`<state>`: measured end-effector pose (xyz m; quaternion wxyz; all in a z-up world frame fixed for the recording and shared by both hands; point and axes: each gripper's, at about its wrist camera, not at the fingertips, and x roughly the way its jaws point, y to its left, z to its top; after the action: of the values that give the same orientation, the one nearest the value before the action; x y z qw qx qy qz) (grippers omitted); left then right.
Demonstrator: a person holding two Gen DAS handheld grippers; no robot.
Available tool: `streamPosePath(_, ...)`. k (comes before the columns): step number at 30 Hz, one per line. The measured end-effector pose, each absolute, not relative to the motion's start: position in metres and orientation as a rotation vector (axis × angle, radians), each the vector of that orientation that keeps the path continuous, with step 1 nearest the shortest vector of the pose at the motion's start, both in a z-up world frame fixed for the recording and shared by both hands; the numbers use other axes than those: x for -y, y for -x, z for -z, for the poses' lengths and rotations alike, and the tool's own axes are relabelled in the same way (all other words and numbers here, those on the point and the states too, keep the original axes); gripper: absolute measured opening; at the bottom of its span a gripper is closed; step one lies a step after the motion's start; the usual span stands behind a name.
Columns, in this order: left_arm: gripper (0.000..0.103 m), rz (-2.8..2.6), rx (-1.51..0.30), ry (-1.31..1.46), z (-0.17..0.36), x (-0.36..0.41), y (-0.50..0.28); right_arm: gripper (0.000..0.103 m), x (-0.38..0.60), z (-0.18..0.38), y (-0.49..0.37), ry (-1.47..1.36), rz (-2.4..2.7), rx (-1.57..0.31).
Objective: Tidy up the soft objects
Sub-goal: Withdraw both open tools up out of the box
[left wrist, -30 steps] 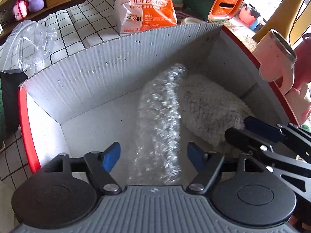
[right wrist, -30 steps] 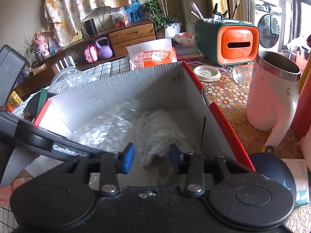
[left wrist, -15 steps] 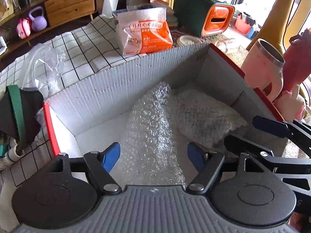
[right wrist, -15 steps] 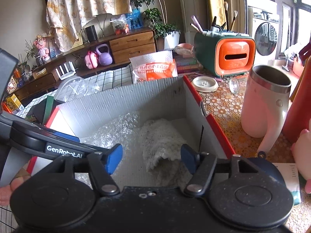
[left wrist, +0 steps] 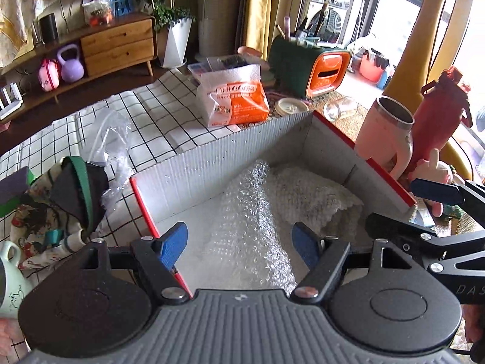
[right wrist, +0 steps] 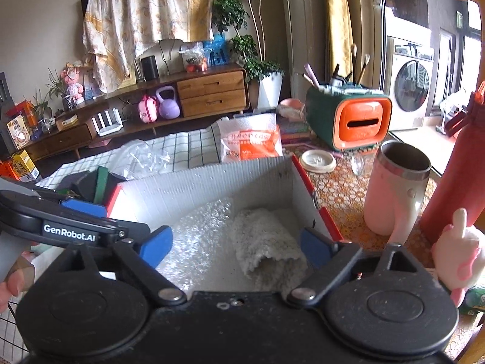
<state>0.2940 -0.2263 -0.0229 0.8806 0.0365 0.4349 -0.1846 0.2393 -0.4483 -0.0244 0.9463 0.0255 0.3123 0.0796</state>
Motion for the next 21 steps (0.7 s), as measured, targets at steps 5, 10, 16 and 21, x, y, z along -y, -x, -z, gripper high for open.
streamPosePath(5, 0.082, 0.397, -0.862, -0.049, 0.005, 0.208, -0.274, 0.098, 0.439, 0.011, -0.224, -0.045, -0.172, -0.605)
streamPosePath(10, 0.082, 0.391, -0.818, -0.035, -0.008, 0.188, -0.252, 0.103, 0.422, -0.001, -0.201, 0.008, -0.189, -0.539)
streamPosePath(16, 0.085, 0.377, -0.767, -0.055, -0.017, 0.165, -0.223, 0.103, 0.399, -0.010, -0.183, -0.002, -0.233, -0.513)
streamPosePath(21, 0.088, 0.371, -0.726, -0.040, -0.021, 0.139, -0.195, 0.103, 0.378, -0.014, -0.167, -0.020, -0.278, -0.494)
